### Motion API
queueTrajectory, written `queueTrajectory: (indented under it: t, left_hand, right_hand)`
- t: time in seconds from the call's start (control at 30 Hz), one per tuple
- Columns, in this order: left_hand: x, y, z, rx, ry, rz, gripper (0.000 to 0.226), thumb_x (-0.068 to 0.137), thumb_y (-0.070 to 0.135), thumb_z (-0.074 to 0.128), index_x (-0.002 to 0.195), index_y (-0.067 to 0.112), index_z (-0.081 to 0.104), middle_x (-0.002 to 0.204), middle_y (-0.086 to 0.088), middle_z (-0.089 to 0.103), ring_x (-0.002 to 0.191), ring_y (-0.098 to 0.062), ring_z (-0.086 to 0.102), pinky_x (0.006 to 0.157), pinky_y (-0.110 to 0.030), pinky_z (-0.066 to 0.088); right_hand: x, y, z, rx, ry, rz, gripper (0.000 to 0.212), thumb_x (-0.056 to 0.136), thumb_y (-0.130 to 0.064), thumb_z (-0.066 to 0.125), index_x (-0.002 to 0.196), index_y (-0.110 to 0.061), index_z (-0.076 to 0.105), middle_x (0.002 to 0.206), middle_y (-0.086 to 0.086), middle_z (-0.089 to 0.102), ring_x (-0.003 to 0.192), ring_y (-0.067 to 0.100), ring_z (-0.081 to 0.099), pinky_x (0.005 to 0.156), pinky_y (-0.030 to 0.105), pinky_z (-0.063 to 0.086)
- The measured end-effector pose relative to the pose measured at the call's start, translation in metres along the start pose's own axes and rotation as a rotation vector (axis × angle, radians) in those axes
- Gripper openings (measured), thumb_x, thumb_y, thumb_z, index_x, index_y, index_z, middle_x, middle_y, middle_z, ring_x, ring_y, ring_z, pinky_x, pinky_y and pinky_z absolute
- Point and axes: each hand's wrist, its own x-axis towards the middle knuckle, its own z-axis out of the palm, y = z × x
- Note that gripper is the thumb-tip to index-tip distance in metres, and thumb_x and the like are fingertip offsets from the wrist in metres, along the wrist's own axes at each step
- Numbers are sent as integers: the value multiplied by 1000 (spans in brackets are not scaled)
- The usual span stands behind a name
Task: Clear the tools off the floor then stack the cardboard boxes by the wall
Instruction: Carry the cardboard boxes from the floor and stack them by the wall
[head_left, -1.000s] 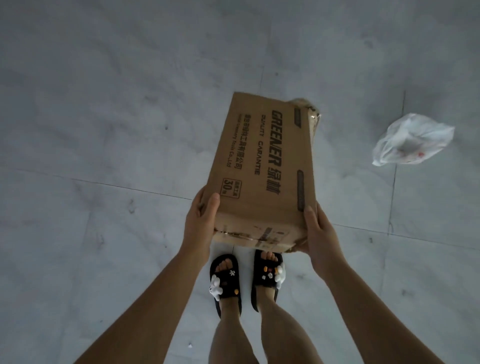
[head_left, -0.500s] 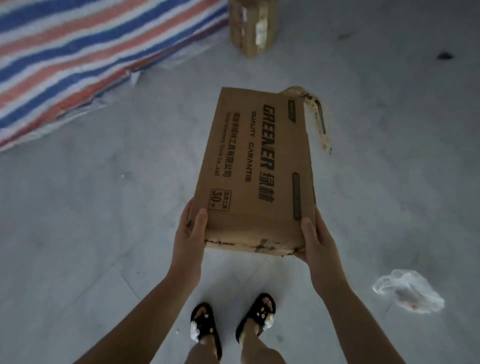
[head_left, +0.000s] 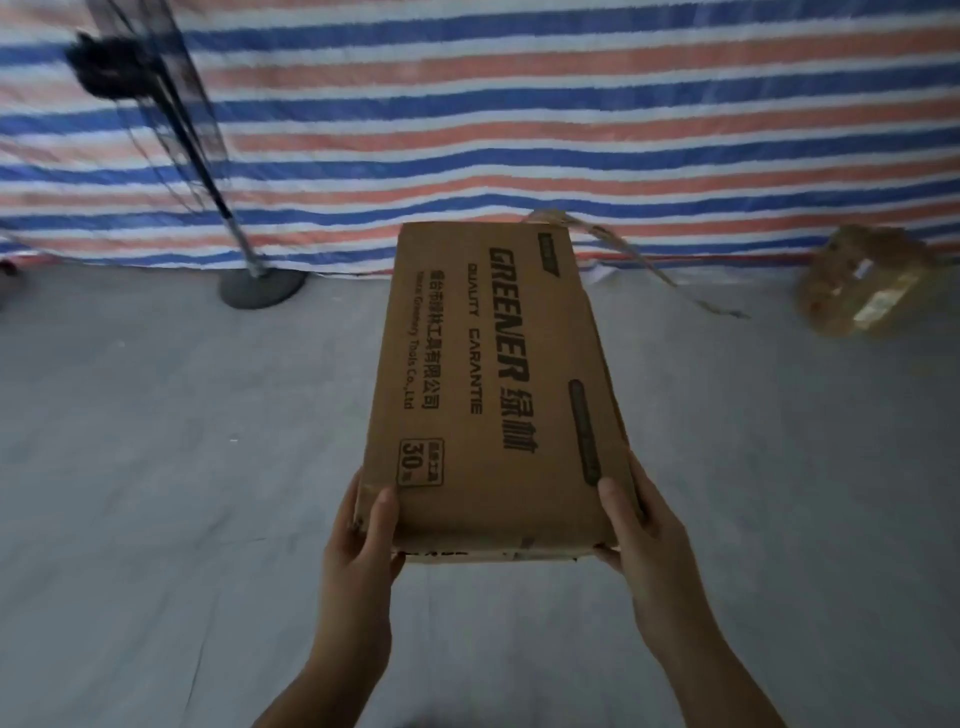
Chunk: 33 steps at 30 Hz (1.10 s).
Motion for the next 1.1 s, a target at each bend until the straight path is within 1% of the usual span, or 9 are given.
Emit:
queueTrajectory:
  t: [0.2, 0.3, 0.43, 0.53, 0.63, 0.77, 0.87, 1.03, 1.1]
  left_hand:
    - [47, 46, -143, -109, 252, 25, 19, 95, 27, 48, 105, 38, 61, 89, 20, 71, 77, 6, 65, 66, -26, 49]
    - [63, 67, -205, -172, 385, 23, 20, 93, 29, 51, 110, 35, 61, 87, 19, 71, 77, 5, 65, 67, -28, 49]
    - [86, 78, -274, -246, 580, 37, 21, 93, 32, 51, 112, 35, 60, 84, 22, 70, 76, 7, 64, 73, -33, 50]
    - [105, 90, -319, -315, 735, 40, 23, 92, 32, 54, 114, 33, 60, 94, 17, 67, 87, -1, 60, 79, -38, 50]
    - [135, 104, -362, -357, 837, 80, 13, 91, 32, 55, 101, 35, 62, 93, 17, 66, 88, -3, 58, 72, -35, 49]
    - [187, 124, -414, -399, 964, 132, 19, 91, 33, 56, 109, 33, 62, 97, 14, 66, 91, -6, 59, 78, -39, 51]
    - [232, 146, -449, -451, 1055, 155, 25, 91, 33, 56, 115, 30, 61, 100, 10, 66, 91, -8, 60, 73, -37, 51]
    - [295, 180, -510, -519, 1197, 188, 32, 91, 33, 55, 122, 25, 58, 104, 7, 64, 93, -8, 58, 78, -40, 50]
    - [311, 189, -537, -531, 1251, 200, 30, 92, 33, 54, 121, 26, 59, 106, 8, 64, 93, -7, 57, 74, -37, 50]
  right_hand:
    - [7, -12, 173, -73, -214, 15, 47, 90, -35, 53, 136, -36, 44, 110, -21, 56, 100, 5, 59, 93, 42, 52]
    - [8, -18, 253, -143, -351, 21, 47, 90, -38, 52, 136, -36, 43, 118, -10, 58, 105, 14, 59, 94, 46, 50]
    - [17, -19, 353, -212, -534, 31, 46, 91, -39, 52, 136, -36, 44, 110, -12, 60, 99, 12, 62, 90, 46, 53]
    - [25, -15, 425, -253, -648, 43, 46, 89, -43, 53, 134, -37, 47, 115, -7, 62, 97, 15, 63, 87, 47, 54]
    - [38, -11, 499, -296, -758, 48, 49, 89, -45, 52, 136, -34, 46, 113, -4, 63, 93, 17, 65, 83, 48, 56]
    - [66, -15, 602, -359, -892, 7, 51, 89, -49, 50, 137, -34, 44, 116, -2, 60, 100, 21, 61, 90, 50, 52]
    - [88, -28, 682, -422, -988, -18, 49, 89, -49, 48, 137, -36, 43, 114, -6, 56, 105, 22, 58, 95, 50, 49]
    - [106, -46, 811, -517, -1189, -96, 57, 86, -57, 42, 140, -40, 36, 120, -7, 53, 108, 20, 56, 95, 48, 50]
    - [103, -45, 856, -558, -1259, -131, 59, 85, -58, 39, 141, -41, 32, 121, -9, 52, 108, 18, 55, 96, 47, 49]
